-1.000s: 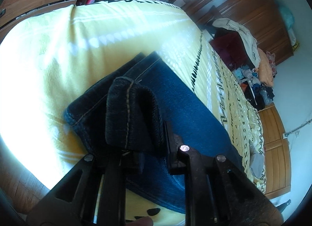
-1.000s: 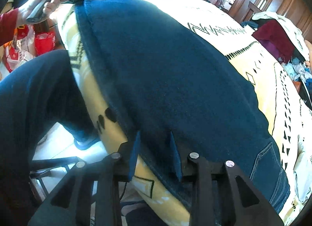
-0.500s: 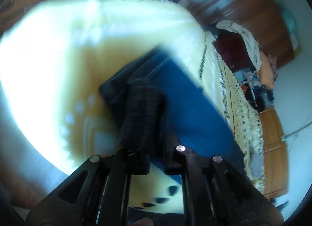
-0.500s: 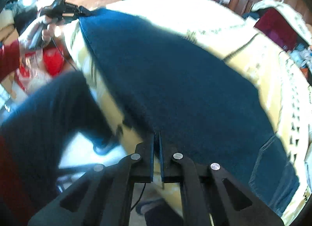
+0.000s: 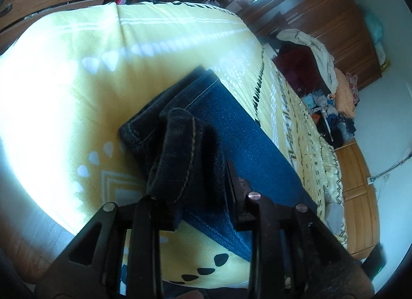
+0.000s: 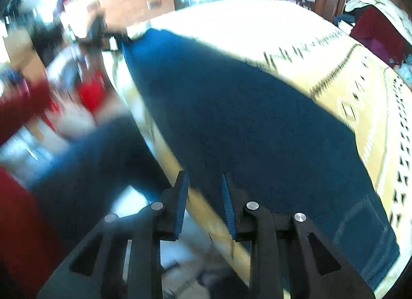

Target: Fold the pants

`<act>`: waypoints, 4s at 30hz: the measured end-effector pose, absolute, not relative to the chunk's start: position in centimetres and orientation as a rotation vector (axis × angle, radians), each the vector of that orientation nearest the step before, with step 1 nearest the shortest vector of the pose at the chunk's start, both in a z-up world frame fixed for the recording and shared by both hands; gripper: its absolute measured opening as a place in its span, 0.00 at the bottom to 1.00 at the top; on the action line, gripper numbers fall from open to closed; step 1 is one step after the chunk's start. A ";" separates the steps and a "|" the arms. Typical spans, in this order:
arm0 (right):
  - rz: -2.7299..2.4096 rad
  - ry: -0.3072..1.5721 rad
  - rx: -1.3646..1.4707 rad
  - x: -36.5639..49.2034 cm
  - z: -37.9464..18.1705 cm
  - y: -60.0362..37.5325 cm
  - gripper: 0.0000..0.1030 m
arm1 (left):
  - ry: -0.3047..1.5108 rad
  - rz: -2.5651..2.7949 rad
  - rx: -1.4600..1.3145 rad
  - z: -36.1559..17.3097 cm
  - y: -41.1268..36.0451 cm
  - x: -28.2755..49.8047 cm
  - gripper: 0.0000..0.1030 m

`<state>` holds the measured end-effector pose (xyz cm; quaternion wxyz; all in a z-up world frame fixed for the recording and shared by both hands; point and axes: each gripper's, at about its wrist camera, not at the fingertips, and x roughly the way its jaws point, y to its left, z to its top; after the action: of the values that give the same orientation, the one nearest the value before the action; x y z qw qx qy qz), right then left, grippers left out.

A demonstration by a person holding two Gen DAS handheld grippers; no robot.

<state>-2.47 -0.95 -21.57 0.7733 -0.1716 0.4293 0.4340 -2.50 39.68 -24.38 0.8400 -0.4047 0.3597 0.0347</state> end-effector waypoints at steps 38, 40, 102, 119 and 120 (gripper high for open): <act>1.292 0.886 -0.492 0.8 -26.0 31.3 0.11 | 0.737 -0.007 -0.877 -23.8 40.8 -2.1 0.40; 1.258 0.857 -0.494 1.2 -25.4 31.2 0.09 | 0.735 -0.013 -0.888 -24.0 41.1 -2.2 0.40; 1.330 0.774 -0.456 -0.2 -24.6 32.6 0.04 | 0.672 0.027 -1.141 -28.4 44.7 -2.8 0.05; 1.162 0.785 -0.397 0.2 -23.7 23.1 0.11 | 0.697 0.082 -0.956 -24.4 43.9 -3.3 0.17; 1.130 0.779 -0.392 0.3 -23.5 21.7 0.14 | 0.697 0.090 -0.937 -23.9 43.8 -2.9 0.22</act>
<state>0.27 21.67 -23.52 0.7559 -0.1799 0.3571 0.5184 -2.92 43.80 -23.94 0.8332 -0.4423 0.3291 0.0424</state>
